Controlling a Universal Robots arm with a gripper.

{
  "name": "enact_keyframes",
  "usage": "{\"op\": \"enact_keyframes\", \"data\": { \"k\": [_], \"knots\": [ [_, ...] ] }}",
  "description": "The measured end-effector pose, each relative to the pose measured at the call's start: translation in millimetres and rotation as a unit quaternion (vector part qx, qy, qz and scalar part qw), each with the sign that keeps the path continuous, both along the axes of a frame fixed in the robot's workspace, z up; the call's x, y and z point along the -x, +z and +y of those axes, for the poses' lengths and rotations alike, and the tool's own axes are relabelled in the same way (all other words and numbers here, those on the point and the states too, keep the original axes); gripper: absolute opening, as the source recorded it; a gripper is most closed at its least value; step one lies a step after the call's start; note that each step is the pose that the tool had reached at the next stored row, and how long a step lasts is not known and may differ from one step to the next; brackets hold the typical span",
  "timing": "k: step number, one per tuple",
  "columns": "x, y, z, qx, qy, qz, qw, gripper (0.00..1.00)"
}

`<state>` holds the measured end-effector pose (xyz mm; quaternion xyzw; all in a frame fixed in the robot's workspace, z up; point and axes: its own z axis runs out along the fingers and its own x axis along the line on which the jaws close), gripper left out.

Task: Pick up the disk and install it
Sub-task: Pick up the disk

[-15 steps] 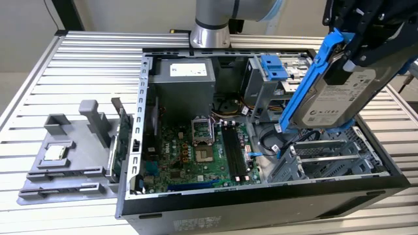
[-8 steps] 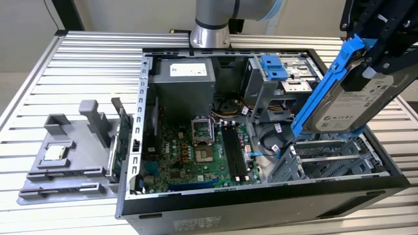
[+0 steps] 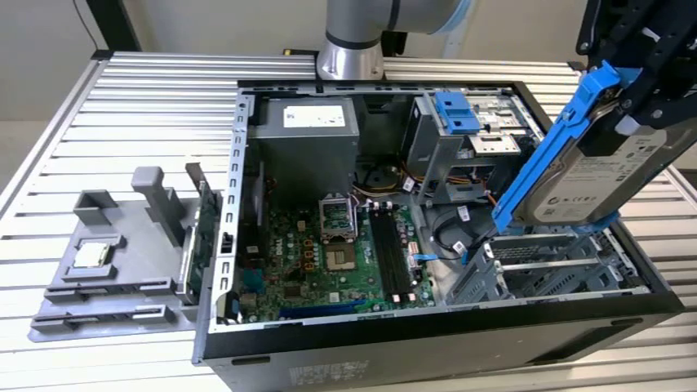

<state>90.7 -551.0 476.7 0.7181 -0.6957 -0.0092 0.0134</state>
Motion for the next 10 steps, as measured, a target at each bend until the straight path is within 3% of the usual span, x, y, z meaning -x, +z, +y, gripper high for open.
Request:
{"op": "enact_keyframes", "data": {
  "k": [3, 10],
  "knots": [
    [-0.1, -2.6, 0.0, 0.0, 0.0, -0.0011, 1.0, 0.0],
    [-0.4, -9.3, -0.8, -0.0001, 0.0, -0.0129, 0.99992, 0.0]
  ]
}}
